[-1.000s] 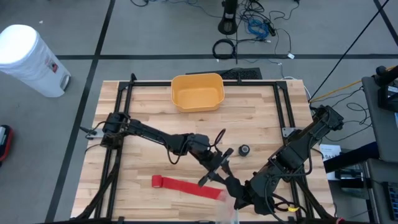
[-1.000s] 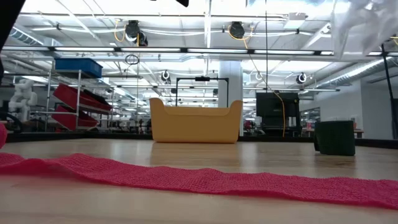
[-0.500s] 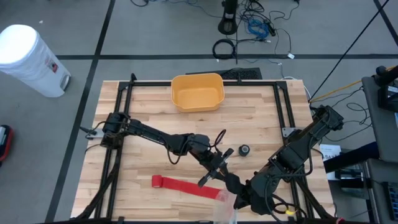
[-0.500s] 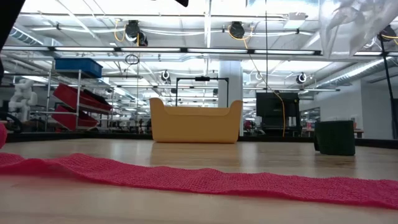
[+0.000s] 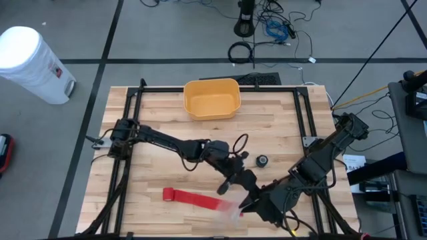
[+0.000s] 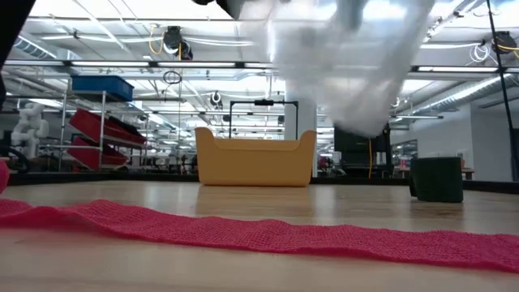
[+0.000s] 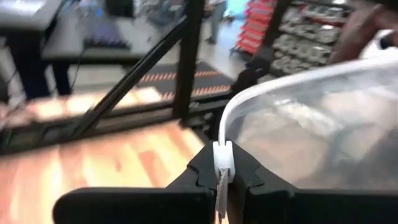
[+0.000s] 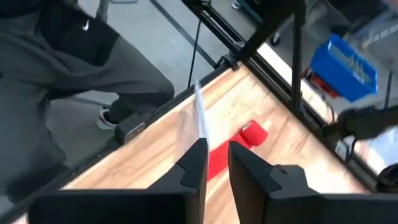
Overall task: Roll bandage
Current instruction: Open the transparent zip bag
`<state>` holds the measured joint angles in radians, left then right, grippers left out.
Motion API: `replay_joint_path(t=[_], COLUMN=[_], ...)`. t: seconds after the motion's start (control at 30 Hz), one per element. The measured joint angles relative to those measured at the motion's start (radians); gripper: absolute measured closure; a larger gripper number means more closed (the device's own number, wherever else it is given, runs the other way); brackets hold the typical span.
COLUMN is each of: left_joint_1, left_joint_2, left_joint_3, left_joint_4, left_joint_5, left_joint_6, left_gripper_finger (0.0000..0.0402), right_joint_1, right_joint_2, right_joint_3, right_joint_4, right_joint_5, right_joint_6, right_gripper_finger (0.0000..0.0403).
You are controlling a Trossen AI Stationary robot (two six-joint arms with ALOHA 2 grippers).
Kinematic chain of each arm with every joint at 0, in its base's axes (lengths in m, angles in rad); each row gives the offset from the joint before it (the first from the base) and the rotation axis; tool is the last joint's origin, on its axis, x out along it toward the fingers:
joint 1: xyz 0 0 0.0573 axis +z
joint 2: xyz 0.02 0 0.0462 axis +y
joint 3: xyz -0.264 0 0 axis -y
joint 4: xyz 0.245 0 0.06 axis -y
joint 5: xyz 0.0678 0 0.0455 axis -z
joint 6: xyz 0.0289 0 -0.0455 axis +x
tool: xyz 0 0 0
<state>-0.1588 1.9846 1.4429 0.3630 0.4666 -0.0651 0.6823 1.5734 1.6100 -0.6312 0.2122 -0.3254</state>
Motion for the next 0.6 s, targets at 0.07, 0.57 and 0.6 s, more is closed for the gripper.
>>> replay_joint_path(t=[0.07, 0.57, 0.6], left_joint_1=[0.010, 0.007, 0.004], left_joint_2=[-0.002, -0.127, -0.146], left_joint_3=[0.000, 0.000, 0.000], left_joint_4=[-0.035, -0.310, -0.345], left_joint_5=[-0.005, -0.171, -0.218], left_joint_6=[-0.024, 0.114, 0.132], left_gripper_finger=[0.0394, 0.0395, 0.0395], right_joint_1=[0.000, 0.028, 0.032], right_joint_2=[0.000, 0.000, 0.000], right_joint_3=[0.000, 0.000, 0.000], right_joint_4=[0.000, -0.064, -0.075], right_joint_5=[0.006, 0.145, 0.171], right_joint_6=[0.054, 0.381, 0.390], right_gripper_finger=[0.0343, 0.0266, 0.0262])
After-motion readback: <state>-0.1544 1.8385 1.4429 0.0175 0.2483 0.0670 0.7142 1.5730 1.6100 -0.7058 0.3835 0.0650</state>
